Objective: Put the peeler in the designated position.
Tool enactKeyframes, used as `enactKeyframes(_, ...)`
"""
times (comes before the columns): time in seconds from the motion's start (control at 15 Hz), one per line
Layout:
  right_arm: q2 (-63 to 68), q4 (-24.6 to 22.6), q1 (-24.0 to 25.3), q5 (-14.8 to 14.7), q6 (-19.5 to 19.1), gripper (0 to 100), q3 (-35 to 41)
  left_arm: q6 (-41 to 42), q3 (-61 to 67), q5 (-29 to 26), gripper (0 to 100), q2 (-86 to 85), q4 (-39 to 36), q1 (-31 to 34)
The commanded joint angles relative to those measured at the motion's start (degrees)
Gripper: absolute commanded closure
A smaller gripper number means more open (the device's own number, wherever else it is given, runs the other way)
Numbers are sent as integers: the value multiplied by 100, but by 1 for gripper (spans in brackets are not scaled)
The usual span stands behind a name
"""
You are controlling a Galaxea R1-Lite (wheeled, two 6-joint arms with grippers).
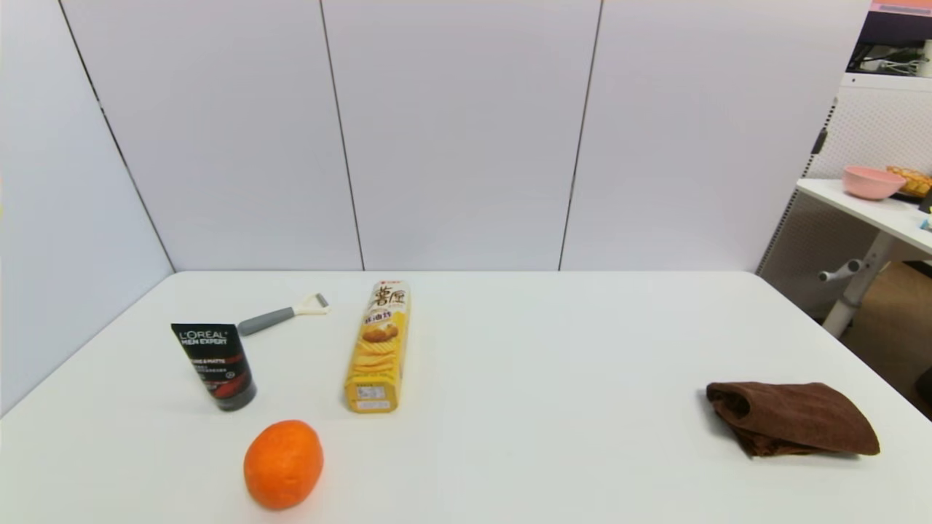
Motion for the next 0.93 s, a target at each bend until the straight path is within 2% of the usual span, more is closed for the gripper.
enactKeyframes(0.07,7,-2,-2,-4,-4,0,0,1,0,-1,0,10,0,0)
enactKeyframes(0.93,7,-2,-2,-4,14,0,0,1,0,-1,0,10,0,0)
